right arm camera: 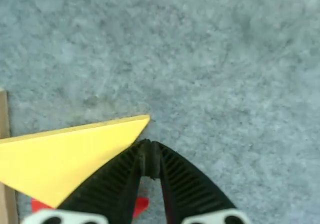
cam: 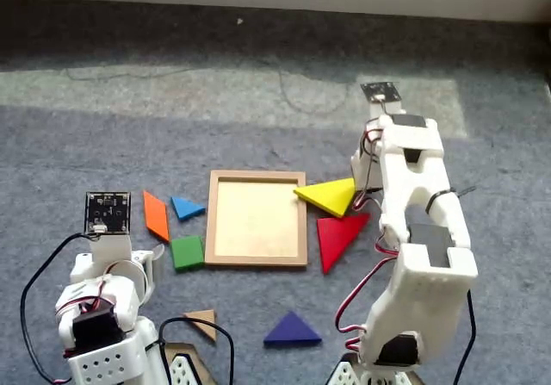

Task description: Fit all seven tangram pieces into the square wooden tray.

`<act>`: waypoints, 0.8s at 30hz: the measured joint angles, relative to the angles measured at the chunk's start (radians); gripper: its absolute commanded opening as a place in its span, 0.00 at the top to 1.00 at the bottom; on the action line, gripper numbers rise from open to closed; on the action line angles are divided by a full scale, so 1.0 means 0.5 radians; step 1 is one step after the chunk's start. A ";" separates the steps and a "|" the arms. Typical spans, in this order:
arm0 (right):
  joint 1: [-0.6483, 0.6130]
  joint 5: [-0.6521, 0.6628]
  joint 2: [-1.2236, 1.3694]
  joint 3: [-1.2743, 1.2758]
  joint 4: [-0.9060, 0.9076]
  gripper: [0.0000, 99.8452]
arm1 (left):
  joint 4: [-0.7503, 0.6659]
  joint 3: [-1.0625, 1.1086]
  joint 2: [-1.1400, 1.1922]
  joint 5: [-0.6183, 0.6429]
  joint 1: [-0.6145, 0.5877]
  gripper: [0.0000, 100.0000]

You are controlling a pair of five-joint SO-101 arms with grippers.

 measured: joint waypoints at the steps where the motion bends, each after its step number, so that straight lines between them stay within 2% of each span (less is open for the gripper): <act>1: -0.003 0.000 0.040 -0.025 0.000 0.99 | 0.000 0.000 0.000 0.000 0.000 0.71; 6: -0.074 0.000 0.114 -0.141 0.000 0.99 | 0.000 0.000 0.000 0.000 0.000 0.71; 16: -0.414 0.000 0.092 -0.224 0.190 0.99 | 0.000 0.000 0.000 0.000 0.000 0.71; 24: -0.672 -0.172 -0.074 -0.224 0.338 0.99 | 0.000 0.000 0.000 0.000 0.000 0.71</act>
